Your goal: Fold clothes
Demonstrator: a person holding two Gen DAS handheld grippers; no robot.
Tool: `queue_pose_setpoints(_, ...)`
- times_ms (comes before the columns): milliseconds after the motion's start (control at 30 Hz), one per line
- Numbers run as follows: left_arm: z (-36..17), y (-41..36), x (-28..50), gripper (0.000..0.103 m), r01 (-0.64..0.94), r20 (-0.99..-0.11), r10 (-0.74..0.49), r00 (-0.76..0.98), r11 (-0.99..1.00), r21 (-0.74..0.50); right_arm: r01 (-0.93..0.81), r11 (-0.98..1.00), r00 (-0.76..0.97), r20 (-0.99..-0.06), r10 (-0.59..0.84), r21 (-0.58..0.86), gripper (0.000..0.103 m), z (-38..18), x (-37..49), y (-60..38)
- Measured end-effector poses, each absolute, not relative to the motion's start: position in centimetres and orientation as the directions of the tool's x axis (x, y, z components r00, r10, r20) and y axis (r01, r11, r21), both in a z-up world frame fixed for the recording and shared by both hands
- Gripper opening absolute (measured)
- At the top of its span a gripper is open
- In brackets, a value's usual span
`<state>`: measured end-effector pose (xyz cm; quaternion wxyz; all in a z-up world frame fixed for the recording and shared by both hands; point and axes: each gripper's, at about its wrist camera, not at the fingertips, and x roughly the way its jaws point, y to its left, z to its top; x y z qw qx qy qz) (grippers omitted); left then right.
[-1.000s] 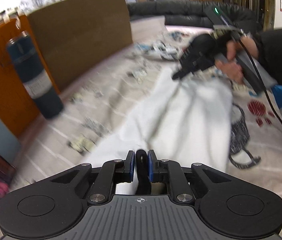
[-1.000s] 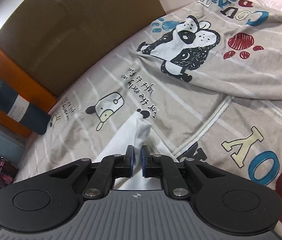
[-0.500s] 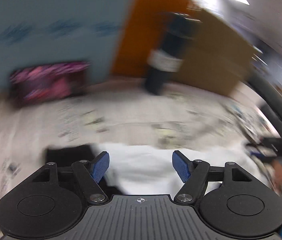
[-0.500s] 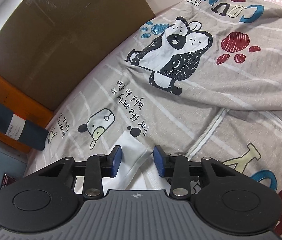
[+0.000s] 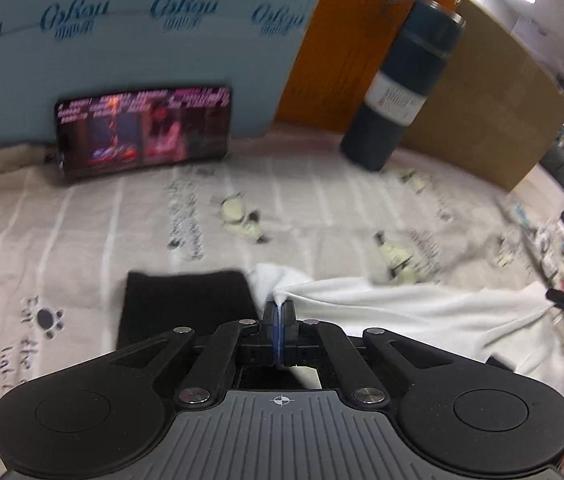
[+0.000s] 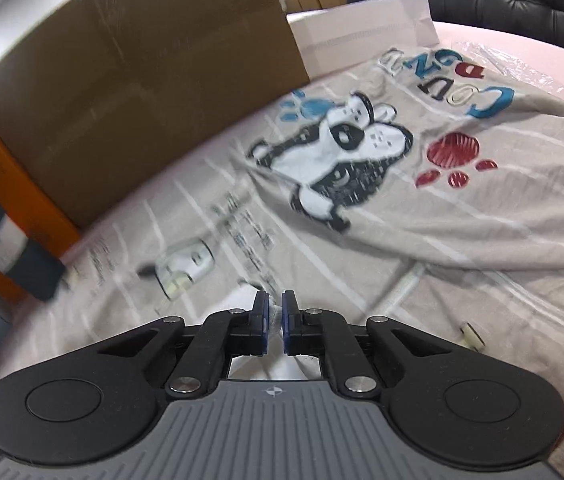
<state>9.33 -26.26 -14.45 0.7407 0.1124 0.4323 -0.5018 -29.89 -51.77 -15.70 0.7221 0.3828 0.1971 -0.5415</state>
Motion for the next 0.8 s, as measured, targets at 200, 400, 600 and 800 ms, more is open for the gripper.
queue_pose_setpoints(200, -13.5, -26.2, 7.9, 0.015, 0.875, -0.737, -0.650, 0.185, 0.451, -0.178, 0.959, 0.143, 0.279, -0.719, -0.637, 0.245, 0.009, -15.8, -29.5, -50.8)
queue_pose_setpoints(400, -9.2, -25.4, 3.1, 0.071, 0.947, -0.584, -0.775, 0.243, 0.321, -0.032, 0.959, 0.187, 0.282, -0.695, -0.662, 0.211, 0.044, -14.3, -29.4, -49.6)
queue_pose_setpoints(600, -11.2, -27.7, -4.4, 0.076, 0.996, -0.640, -0.769, 0.004, -0.052, 0.069, 0.943, 0.223, 0.332, -0.682, -0.652, 0.246, 0.048, -13.6, -28.7, -49.1)
queue_pose_setpoints(800, -13.8, -30.0, -6.5, 0.077, 0.990, -0.705, -0.702, -0.104, -0.140, -0.006, 0.905, 0.273, 0.426, -0.668, -0.610, 0.327, 0.048, -13.2, -28.3, -49.0)
